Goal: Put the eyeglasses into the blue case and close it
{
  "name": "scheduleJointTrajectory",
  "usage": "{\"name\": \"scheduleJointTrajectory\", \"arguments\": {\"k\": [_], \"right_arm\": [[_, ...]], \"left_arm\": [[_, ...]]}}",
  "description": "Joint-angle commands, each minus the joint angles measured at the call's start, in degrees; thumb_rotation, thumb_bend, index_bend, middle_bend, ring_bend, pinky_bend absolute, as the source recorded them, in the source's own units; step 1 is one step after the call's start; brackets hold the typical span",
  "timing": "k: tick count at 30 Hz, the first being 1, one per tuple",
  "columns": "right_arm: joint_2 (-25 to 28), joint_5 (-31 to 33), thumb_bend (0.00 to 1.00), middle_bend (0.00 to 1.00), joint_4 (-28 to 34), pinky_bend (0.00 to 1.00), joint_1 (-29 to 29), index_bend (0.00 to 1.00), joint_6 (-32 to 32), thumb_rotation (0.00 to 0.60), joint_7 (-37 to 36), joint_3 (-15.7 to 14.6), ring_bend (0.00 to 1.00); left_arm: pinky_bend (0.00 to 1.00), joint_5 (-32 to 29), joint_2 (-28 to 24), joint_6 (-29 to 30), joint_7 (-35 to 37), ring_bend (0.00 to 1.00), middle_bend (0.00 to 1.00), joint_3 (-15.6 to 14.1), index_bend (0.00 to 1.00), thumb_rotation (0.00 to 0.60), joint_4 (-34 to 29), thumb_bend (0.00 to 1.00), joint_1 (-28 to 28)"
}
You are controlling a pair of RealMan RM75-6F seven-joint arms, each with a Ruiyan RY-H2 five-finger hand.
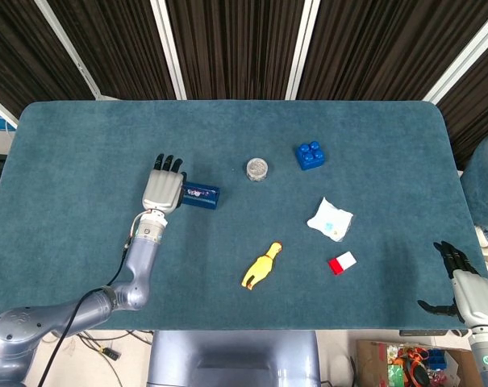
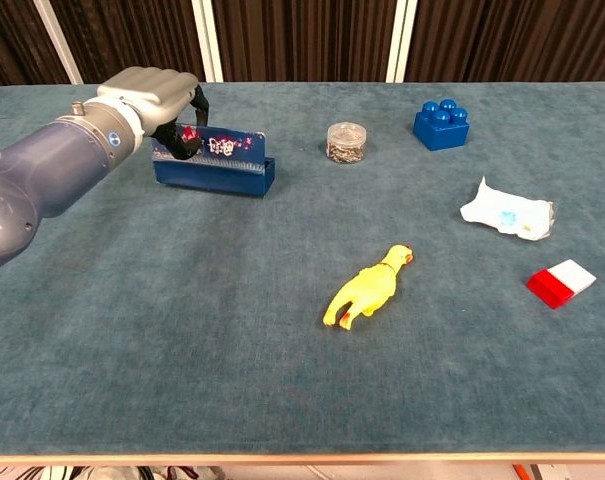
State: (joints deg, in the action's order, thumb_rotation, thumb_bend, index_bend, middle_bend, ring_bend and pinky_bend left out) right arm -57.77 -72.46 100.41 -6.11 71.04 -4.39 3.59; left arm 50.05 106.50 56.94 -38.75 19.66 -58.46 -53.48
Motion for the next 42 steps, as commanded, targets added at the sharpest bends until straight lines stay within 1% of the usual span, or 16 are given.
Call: {"name": "scheduleJointTrajectory", "arguments": {"k": [1,13,21,28,42], "right_arm": [[0.05,0.12,0.11,0.0,0.08,0.21,-0.01,0.0,-0.1,0.6,0.03,-0.02,0.04],[0.03,0.26,0.11,0.0,0.06,0.21,-0.05,0.0,-0.14,0.6,0.18,0.01,0.04],[0.07,0.41,0.11,0.0,0.12,0.21,-0.04,0.0,-0.19,0.6,0.23,0.0,0.04],[0.13,0.61,0.11,0.0,0.18,0.21,-0.11,0.0,-0.37,0.6,0.29,0.03,0.04],[0.26,0.95,0.12,0.0,0.33,0.21,-0.12,0.0,-0.62,0.6,0.17,0.02,0.04]], "left_arm": [[0.07,-0.11,0.51,-0.19,-0.13,0.06,0.18,-0.09,0.58,0.6,0.82,0.46,-0.39],[0.07,-0.2,2.44,-0.55,0.32,0.06,0.18,0.36,0.58,0.6,4.45,0.46,-1.73],[0.07,-0.78,4.37,-1.93,0.04,0.06,0.18,0.32,0.49,0.6,7.76,0.46,-2.61],[0.07,-0.41,5.73,-2.17,0.79,0.06,0.18,0.75,0.46,0.6,10.33,0.46,-3.37],[0.07,1.27,8.82,-3.06,2.86,0.06,0.18,1.2,0.45,0.6,16.19,0.46,-4.82]]}}
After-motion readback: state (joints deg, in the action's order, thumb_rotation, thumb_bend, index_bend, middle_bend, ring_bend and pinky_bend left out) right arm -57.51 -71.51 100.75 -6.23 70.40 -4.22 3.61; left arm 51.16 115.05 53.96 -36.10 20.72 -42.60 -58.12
